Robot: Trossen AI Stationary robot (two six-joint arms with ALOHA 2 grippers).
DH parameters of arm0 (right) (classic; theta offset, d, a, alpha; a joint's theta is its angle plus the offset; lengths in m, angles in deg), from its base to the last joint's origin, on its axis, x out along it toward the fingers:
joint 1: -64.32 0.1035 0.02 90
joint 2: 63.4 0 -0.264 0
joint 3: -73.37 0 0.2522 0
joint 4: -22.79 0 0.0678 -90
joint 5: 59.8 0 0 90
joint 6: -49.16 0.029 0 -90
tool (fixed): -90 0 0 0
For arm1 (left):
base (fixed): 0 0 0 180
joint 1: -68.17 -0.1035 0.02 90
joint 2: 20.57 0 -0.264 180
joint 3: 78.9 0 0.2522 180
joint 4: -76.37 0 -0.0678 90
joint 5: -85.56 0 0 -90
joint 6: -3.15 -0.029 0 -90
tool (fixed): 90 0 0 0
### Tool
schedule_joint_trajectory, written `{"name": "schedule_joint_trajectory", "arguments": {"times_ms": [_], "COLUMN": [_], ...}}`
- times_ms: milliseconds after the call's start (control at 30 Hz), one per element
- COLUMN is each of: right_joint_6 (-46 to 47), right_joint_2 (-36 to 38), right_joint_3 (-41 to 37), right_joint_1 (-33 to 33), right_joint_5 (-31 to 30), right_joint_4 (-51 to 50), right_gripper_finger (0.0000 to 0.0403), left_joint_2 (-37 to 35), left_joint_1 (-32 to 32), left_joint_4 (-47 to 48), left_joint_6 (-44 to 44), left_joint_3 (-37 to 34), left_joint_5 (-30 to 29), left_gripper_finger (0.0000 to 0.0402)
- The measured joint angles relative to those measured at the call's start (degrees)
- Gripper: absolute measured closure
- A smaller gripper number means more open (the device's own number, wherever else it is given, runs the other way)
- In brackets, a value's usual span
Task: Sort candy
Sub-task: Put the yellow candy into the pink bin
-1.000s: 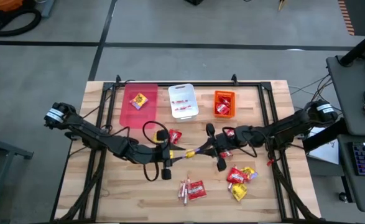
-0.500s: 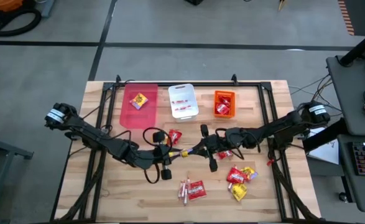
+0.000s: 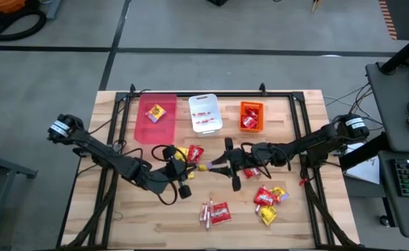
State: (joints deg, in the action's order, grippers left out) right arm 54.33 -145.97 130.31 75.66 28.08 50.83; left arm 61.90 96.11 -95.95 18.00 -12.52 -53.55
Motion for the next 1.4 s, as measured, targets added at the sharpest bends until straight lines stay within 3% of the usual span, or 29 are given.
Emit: {"name": "schedule_joint_trajectory", "arguments": {"times_ms": [333,533,667,767,1000,1133,1400], "right_joint_6": [5.5,6.3,6.4,6.7,7.0,7.0,7.4], "right_joint_2": [0.0,0.0,0.0,0.0,0.0,0.1,0.1], "right_joint_3": [0.0,0.0,0.0,0.0,-0.1,-0.1,-0.1], "right_joint_1": [-2.5,-3.0,-3.1,-3.1,-3.1,-3.1,-3.1], "right_joint_5": [-3.9,-3.9,-3.9,-4.0,-4.0,-4.1,-4.0], "right_joint_4": [-2.4,-3.5,-4.2,-4.3,-5.5,-5.6,-5.9], "right_gripper_finger": [0.0208,0.0193,0.0192,0.0193,0.0193,0.0193,0.0193], "left_joint_2": [-6.3,-12.2,-15.7,-17.6,-20.3,-21.1,-20.5], "left_joint_1": [-0.9,-4.1,-10.1,-16.1,-30.9,-40.2,-63.4], "left_joint_4": [18.4,38.7,55.0,61.7,59.1,53.4,44.3], "left_joint_6": [9.5,21.3,31.3,34.5,21.8,10.2,-10.0], "left_joint_3": [0.1,0.1,0.1,-0.2,-3.7,-6.4,-8.7], "left_joint_5": [-2.9,-4.9,-5.6,-2.7,6.8,16.2,50.4], "left_gripper_finger": [0.0401,0.0401,0.0401,0.0401,0.0401,0.0401,0.0401]}}
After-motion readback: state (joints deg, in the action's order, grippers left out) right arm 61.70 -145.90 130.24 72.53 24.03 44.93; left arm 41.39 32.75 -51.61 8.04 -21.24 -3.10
